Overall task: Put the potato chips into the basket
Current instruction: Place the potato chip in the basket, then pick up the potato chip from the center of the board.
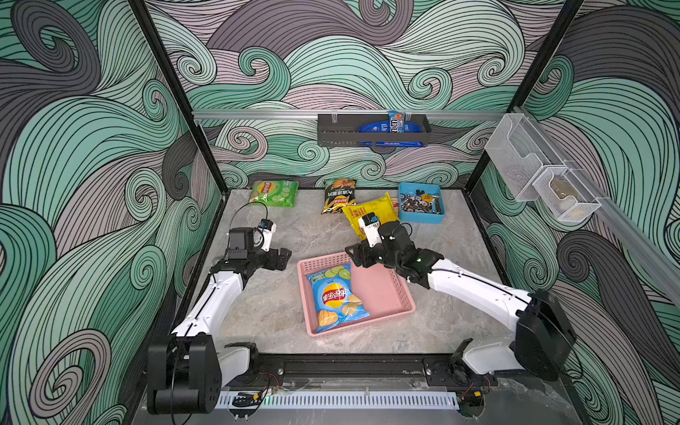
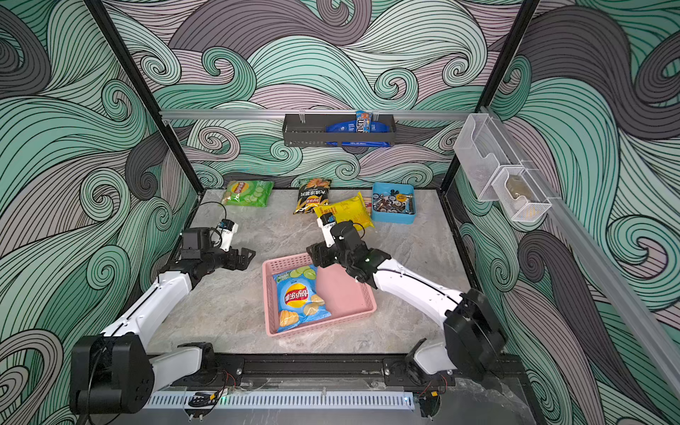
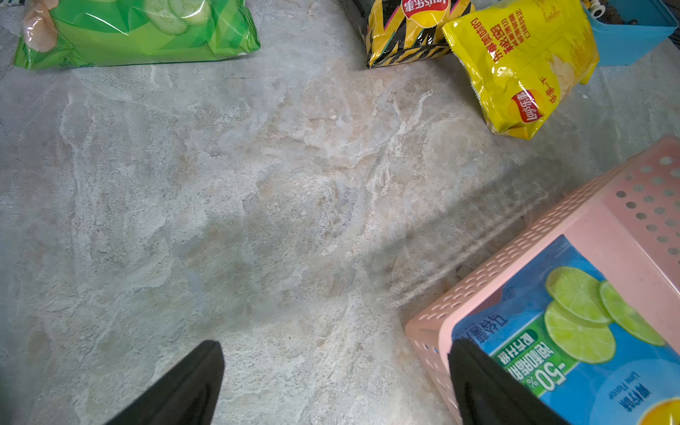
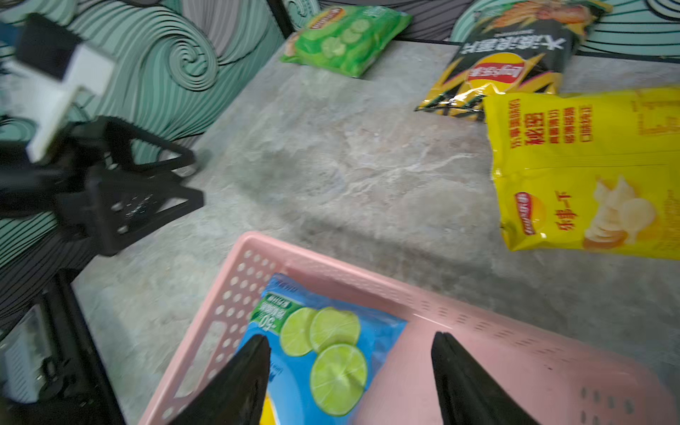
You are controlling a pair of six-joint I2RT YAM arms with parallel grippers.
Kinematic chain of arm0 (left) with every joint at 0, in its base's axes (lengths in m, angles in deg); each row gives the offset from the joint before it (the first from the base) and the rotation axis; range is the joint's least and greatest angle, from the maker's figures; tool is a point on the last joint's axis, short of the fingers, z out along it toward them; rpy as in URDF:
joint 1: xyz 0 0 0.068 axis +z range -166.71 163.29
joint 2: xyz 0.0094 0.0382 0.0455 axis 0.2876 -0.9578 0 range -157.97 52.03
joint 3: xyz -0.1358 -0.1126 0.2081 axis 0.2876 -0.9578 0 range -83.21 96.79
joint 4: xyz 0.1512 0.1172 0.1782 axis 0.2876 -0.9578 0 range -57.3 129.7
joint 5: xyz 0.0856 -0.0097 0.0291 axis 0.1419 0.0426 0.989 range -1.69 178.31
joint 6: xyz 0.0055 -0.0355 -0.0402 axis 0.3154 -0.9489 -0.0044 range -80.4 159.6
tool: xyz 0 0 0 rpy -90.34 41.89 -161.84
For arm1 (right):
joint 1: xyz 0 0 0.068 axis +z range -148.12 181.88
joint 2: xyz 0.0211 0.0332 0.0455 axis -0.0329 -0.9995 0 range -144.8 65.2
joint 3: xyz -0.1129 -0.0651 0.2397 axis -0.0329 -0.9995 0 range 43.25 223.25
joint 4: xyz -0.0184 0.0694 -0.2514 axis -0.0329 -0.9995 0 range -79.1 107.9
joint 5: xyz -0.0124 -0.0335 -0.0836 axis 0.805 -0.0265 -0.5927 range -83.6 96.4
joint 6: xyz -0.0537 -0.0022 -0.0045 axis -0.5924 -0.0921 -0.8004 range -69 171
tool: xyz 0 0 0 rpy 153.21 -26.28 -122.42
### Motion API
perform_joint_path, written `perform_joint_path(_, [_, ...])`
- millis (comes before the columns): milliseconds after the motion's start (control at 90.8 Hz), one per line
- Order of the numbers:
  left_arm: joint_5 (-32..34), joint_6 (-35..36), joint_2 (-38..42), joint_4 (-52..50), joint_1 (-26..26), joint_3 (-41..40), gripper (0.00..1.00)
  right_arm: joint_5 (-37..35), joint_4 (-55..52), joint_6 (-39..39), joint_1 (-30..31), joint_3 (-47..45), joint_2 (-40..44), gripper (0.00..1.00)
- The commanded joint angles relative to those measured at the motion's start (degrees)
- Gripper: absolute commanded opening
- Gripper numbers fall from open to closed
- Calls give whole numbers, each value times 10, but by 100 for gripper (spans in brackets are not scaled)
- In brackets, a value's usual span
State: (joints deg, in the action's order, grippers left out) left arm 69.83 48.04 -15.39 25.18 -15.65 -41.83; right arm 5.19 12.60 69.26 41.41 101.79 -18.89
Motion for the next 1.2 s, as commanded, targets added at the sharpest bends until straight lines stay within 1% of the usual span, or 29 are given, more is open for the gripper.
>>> perform_joint_path(0, [-5,6,-4,3,4,-5,98,-57,-21,-16,-25,41,-72,73])
perform_joint_path(132, [-3,6,-3,3,4,-4,98,-118,-45,-48,-30,126,-169,72])
perform_joint_path(242, [-1,5,-2,3,4,-3,98,-188,-63,-72,-30,189,-244,70])
perform_joint_path(363, [2,4,-2,2,4,-3,98,-246,-82,-89,-37,244,-307,70])
perform_joint_path(517, [3,3,-2,3,4,-3,98,-276,-87,-106,-48,278,-358,71])
perform_joint_path(738, [2,3,-3,2,4,-2,98,-290,-87,-121,-54,306,-417,70])
perform_joint_path(793, [2,3,-3,1,4,-2,98,-299,-88,-124,-55,313,-428,66])
perform_joint_path(859, [2,3,-3,2,4,-2,98,-306,-87,-128,-56,318,-436,55])
perform_joint_path(936, [3,3,-4,2,4,-2,98,-308,-87,-126,-55,318,-431,45])
perform_joint_path(969, [4,3,-4,2,4,-1,98,-308,-87,-124,-55,316,-423,43])
perform_joint_path(1079, [4,3,-4,-1,4,0,98,-309,-87,-127,-53,306,-391,28])
perform_joint_path(1189, [4,3,-4,0,4,0,98,-294,-87,-132,-51,292,-342,19])
